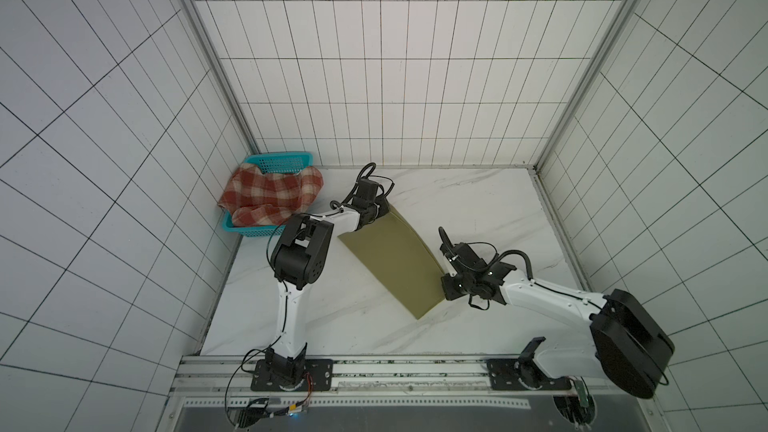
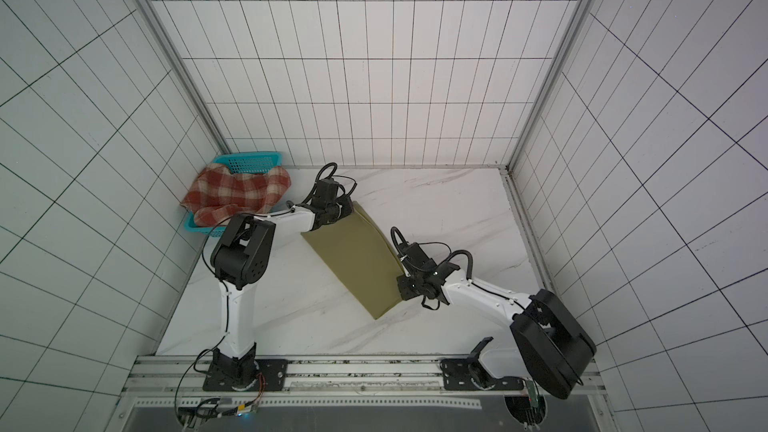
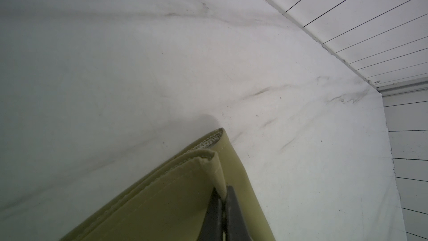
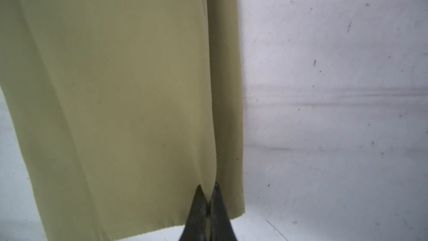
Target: Fold and stack the skirts
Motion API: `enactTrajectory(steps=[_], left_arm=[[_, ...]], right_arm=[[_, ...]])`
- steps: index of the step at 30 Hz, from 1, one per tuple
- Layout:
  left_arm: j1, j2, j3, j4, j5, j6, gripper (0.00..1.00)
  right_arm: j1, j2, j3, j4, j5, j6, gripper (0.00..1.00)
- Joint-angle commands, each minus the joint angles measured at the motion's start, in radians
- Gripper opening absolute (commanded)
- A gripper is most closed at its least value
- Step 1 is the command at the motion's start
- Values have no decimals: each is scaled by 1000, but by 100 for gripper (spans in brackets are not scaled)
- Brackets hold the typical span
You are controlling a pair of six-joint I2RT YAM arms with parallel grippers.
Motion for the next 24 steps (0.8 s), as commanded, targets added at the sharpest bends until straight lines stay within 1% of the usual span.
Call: enactTrajectory(steps=[1, 13, 23, 24], left_arm=[[-7, -32, 9, 29, 4, -11, 0], [-14, -29, 18, 33, 3, -18, 0], [-17, 5, 43, 32, 10, -25, 0], [-17, 5, 44, 33, 10, -26, 3]], right_arm=[[-9, -26, 46, -43, 2, 13, 0], [-8, -55, 33, -50, -10, 22, 0], [-8, -33, 21, -41, -21, 26, 0], [-7, -29, 21, -37, -21, 26, 0]])
